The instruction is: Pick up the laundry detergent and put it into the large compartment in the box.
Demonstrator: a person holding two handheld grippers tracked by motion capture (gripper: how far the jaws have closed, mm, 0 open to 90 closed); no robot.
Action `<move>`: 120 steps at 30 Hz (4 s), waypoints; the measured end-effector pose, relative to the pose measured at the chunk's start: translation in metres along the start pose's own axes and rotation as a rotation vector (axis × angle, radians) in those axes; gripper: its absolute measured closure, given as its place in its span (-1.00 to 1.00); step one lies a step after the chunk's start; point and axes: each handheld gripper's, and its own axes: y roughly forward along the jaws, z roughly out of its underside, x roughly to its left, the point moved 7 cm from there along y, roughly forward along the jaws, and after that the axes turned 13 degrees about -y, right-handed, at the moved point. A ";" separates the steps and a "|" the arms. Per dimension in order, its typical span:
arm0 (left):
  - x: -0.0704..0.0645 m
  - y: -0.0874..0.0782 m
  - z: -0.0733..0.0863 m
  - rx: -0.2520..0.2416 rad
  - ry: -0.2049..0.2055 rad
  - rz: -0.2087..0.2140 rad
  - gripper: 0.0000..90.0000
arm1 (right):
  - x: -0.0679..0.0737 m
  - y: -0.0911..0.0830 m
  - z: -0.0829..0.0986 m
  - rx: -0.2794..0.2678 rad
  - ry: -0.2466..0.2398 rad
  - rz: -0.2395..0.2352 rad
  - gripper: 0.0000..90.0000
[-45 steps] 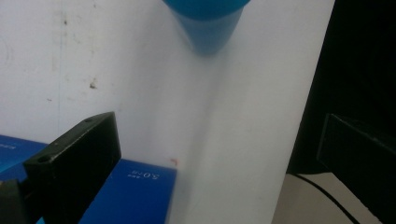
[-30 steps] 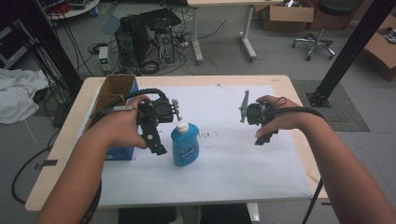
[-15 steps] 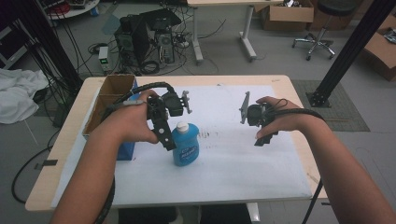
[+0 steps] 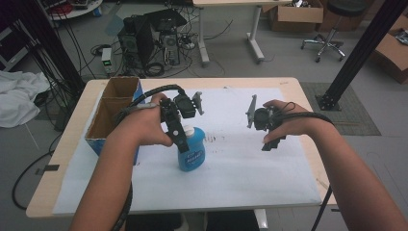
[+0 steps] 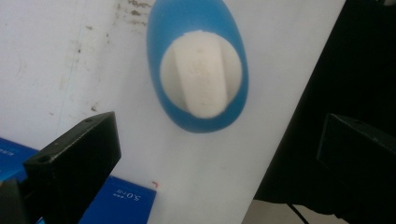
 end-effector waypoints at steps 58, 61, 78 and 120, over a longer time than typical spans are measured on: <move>-0.001 0.056 -0.034 0.063 -0.079 -0.061 -0.74 | 0.000 0.010 0.001 -0.009 0.016 -0.024 -0.64; -0.002 0.055 -0.035 0.055 -0.086 -0.060 -0.64 | -0.001 0.010 0.001 -0.006 0.015 -0.021 -0.64; -0.004 0.057 -0.035 0.068 -0.078 -0.080 -0.42 | 0.001 0.010 0.001 -0.005 0.017 -0.021 -0.64; 0.000 0.057 -0.035 0.063 -0.132 -0.102 -0.15 | 0.001 0.013 -0.002 -0.003 0.015 -0.026 -0.64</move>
